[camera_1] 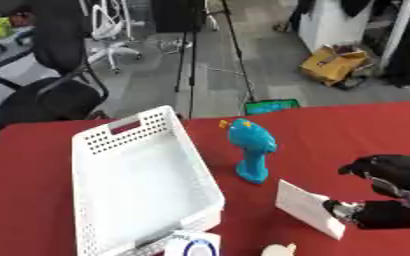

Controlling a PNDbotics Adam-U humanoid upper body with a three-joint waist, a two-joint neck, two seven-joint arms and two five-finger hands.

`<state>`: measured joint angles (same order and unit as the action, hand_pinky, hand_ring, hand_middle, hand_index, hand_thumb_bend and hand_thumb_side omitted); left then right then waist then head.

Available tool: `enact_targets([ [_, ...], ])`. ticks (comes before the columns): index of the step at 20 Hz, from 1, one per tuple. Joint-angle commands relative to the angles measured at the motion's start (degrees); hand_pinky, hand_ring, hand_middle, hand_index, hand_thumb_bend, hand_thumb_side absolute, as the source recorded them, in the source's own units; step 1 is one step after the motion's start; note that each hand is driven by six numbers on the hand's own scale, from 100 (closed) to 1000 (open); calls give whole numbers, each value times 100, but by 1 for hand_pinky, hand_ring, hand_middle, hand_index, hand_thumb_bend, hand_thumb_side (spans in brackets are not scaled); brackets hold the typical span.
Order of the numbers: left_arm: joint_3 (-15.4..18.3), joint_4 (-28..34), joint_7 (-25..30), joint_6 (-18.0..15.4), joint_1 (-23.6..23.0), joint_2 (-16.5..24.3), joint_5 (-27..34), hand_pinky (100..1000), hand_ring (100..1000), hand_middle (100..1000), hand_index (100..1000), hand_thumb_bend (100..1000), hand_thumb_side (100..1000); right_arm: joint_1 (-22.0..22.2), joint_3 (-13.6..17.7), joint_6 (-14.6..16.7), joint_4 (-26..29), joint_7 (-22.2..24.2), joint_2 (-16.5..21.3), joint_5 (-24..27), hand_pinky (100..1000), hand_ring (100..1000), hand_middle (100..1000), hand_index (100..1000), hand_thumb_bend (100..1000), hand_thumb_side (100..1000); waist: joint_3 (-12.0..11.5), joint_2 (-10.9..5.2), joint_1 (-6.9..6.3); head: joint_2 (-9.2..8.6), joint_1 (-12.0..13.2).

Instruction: Pick up objects on the table and place them in the box.

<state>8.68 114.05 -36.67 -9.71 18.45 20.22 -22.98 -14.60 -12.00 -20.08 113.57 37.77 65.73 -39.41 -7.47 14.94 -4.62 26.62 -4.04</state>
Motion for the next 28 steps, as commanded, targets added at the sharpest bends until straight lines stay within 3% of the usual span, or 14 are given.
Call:
enact_targets([
  [1,20,55,8,-13,83,124,7,667,632,623,732,100,926,-57,28,-5,102,62,101,48,1000,1000,899,999,394,979,-13,-74,27,-48,15],
  [11,11,55,27,-18,106,119,17,667,633,623,732,100,926,-81,-103,-56,27,308,54,-102,1000,1000,902,995,407,972,-46,-69,13,-52,-16],
  [28,2,55,36,-23,109,105,27,666,632,622,732,100,924,-268,-258,112,-566,303,-87,-265,1000,1000,901,987,414,977,-66,-59,11,-88,-26],
])
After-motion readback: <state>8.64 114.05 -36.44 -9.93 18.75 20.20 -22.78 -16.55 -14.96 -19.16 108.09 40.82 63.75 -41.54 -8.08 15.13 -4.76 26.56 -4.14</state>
